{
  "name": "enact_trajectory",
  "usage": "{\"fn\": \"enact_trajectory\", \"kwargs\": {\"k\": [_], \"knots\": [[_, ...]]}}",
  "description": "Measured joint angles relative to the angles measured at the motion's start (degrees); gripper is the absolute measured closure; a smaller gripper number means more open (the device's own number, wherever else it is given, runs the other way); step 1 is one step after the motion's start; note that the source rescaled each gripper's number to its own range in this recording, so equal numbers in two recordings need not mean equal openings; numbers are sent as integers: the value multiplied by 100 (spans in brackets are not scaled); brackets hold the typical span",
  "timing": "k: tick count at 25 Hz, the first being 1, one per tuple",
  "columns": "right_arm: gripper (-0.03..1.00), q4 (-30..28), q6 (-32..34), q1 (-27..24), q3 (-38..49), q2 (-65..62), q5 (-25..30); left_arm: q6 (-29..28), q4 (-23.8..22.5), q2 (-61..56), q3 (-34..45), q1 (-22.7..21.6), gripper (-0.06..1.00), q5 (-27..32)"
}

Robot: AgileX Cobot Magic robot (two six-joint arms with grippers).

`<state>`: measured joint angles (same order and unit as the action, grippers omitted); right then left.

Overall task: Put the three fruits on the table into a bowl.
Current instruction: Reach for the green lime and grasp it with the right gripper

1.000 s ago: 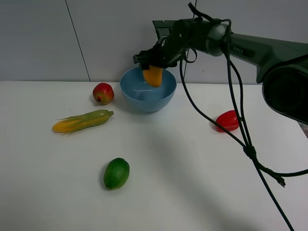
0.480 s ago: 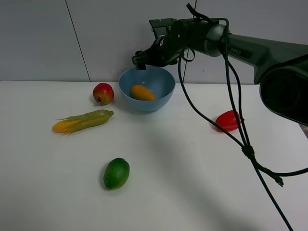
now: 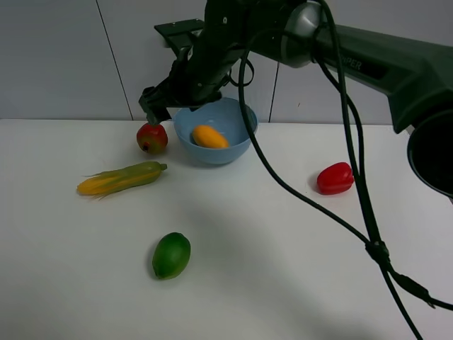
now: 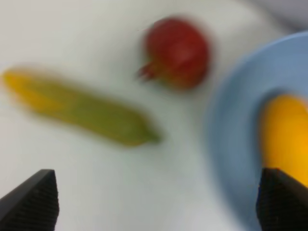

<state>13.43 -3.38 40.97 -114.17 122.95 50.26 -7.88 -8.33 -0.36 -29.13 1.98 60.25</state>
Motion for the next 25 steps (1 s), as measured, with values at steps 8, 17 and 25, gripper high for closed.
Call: {"fn": "enact_trajectory", "kwargs": {"k": [8, 17, 25], "knots": [[48, 153, 1830, 977, 116, -65, 1058, 0, 0, 0, 0, 0, -6, 0], [48, -69, 3291, 1549, 1578, -76, 960, 0, 0, 0, 0, 0, -6, 0], [48, -148, 3650, 1549, 2235, -69, 542, 0, 0, 0, 0, 0, -6, 0]]}}
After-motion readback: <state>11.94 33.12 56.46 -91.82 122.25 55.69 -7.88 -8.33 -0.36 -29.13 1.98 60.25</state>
